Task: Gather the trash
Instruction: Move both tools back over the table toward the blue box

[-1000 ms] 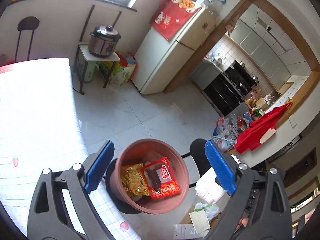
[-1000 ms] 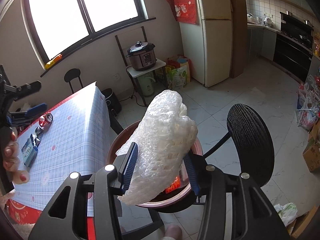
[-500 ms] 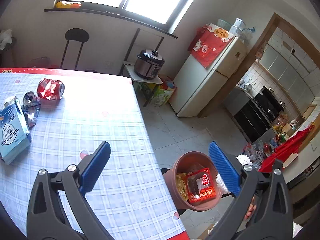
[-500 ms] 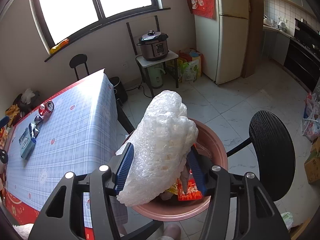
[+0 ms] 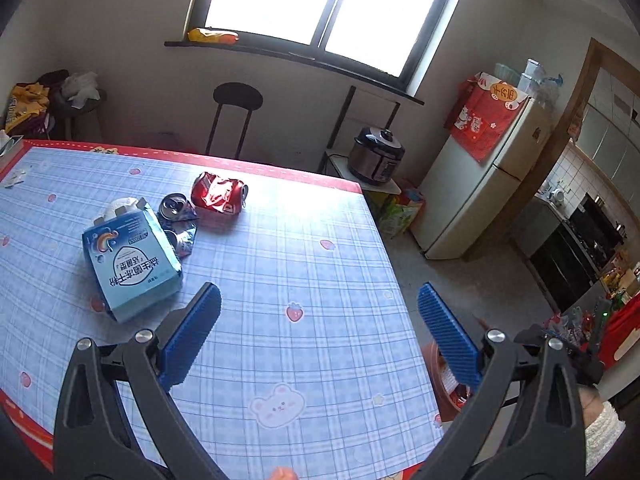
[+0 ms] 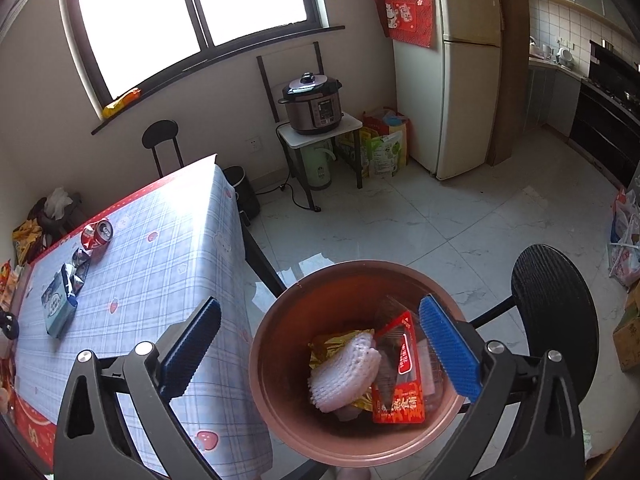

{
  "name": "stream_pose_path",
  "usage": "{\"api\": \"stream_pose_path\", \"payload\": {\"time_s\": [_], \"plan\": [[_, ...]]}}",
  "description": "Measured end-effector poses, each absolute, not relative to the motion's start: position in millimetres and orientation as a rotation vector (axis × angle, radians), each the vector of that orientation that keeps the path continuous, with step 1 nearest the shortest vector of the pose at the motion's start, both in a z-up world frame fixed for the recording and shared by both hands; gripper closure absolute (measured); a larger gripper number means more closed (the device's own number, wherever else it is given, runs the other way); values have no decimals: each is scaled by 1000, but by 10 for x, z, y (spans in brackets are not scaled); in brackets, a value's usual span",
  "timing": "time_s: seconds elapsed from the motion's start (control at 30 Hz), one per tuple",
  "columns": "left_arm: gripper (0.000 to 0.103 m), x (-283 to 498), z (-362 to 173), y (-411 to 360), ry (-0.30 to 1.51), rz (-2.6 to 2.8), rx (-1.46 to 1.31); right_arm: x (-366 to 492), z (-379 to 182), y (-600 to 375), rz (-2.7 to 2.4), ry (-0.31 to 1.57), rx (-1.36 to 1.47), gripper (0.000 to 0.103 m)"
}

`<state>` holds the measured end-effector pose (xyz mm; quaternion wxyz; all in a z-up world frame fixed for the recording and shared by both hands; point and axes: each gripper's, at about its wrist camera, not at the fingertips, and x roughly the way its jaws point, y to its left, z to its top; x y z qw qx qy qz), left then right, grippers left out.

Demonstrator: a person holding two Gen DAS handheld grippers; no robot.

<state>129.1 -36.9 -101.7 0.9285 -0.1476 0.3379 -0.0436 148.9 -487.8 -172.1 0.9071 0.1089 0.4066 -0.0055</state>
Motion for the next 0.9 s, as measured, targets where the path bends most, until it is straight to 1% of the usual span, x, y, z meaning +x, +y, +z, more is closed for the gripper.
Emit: {"api": "stream_pose_path", "payload": {"time_s": [0.1,0.33,0.5,0.63,0.8,0.9], "plan": [[6,1158,-961,-217,643,-59,-302,1515,-1676,-4730,22,832,211,6],[6,997,-1045,275,666,66,-268,1620,-1639,-4245,89,839,175,6],[6,892,-1261,776,715,141,-336,1746,-1675,-3875,137,874,201,6],[6,868,-1445,1115,740,220,-329,1852,-1675,-3551,174,876,224,6],[6,985,-1712,1538,795,206,-425,1998,-1649,-3086,203,855,214,6],[6,1122,-1903,1772,811,197,-496,2115,-1681,-2794,214,883,181,6]]}}
